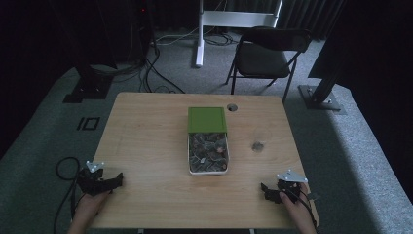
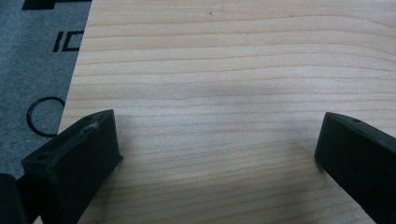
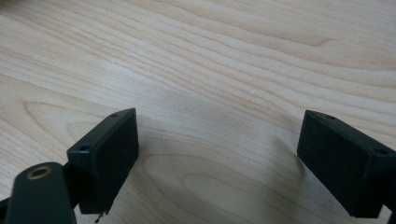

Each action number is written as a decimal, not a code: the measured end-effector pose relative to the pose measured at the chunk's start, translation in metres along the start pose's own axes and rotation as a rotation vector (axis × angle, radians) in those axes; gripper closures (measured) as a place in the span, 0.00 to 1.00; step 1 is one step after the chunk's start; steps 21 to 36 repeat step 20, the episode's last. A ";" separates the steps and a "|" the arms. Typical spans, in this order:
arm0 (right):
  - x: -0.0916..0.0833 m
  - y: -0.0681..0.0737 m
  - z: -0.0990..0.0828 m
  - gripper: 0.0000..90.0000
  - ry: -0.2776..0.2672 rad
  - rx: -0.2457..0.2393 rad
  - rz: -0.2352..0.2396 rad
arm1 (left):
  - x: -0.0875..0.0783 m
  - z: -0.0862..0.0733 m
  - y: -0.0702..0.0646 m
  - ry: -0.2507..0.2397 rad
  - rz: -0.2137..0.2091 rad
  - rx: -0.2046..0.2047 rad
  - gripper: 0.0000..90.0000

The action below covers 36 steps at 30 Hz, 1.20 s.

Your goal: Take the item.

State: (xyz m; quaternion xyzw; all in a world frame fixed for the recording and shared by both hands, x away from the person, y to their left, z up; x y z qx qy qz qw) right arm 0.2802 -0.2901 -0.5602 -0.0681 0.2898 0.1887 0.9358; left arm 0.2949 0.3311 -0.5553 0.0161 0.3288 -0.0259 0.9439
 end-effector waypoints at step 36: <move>0.004 0.003 0.002 0.12 0.013 0.065 -0.046 | -0.002 -0.001 -0.004 0.003 0.040 -0.033 0.00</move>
Point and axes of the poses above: each handheld gripper's, and its own axes: x roughly forward along the jaws, z roughly out of its top, y roughly to its left, the point moved 1 cm from there along x, roughly forward along the jaws, and after that the axes turned 8 degrees about -y, right-handed, at the moved point
